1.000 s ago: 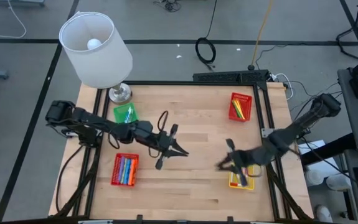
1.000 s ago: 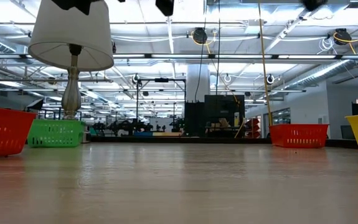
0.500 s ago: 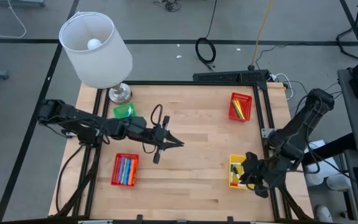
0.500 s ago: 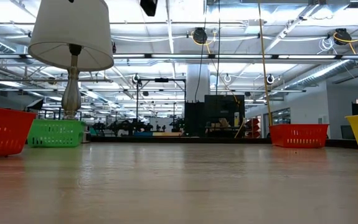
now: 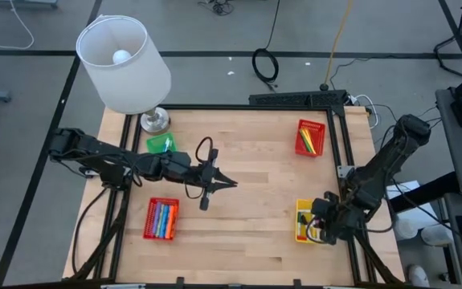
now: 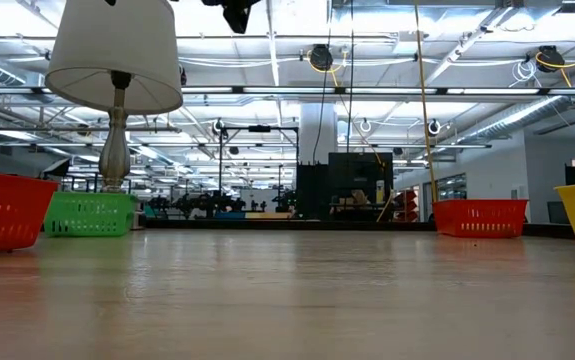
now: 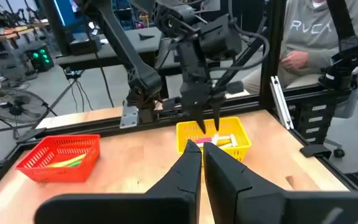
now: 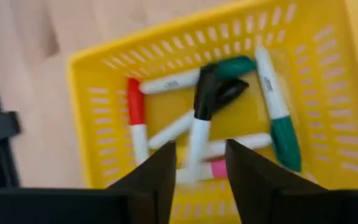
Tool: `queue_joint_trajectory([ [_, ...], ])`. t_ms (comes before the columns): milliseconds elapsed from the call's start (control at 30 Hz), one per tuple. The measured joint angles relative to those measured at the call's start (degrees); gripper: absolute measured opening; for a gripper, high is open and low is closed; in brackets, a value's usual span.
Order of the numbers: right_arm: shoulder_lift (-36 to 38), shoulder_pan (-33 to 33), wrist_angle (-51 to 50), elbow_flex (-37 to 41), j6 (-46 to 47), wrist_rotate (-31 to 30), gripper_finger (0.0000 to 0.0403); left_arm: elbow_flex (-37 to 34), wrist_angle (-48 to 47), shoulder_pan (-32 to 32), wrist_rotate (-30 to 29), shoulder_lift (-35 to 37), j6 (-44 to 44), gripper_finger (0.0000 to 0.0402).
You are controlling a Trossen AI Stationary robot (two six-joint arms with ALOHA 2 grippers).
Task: Pick & Place Markers
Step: Put the black highlighter pen into the yellow basket, then return to Home Position
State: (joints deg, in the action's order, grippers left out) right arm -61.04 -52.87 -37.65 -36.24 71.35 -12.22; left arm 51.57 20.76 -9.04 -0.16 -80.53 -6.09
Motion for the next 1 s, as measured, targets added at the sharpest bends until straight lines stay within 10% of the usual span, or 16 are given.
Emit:
queue_joint_trajectory([
  [400,6.14,4.26,9.88,1.14,-2.46,4.91,0.0169,0.02,0.51,0.00,-0.02,0.00,-3.57,0.0026],
  [700,13.52,9.58,31.52,0.76,-21.52,1.72,0.0137,0.02,0.48,0.02,-2.72,0.00,-10.39,0.0026],
  [1000,9.99,23.13,5.74,-12.28,-34.96,-0.18,0.0022,0.07,-5.83,3.53,-10.78,0.31,-13.45,0.0026],
])
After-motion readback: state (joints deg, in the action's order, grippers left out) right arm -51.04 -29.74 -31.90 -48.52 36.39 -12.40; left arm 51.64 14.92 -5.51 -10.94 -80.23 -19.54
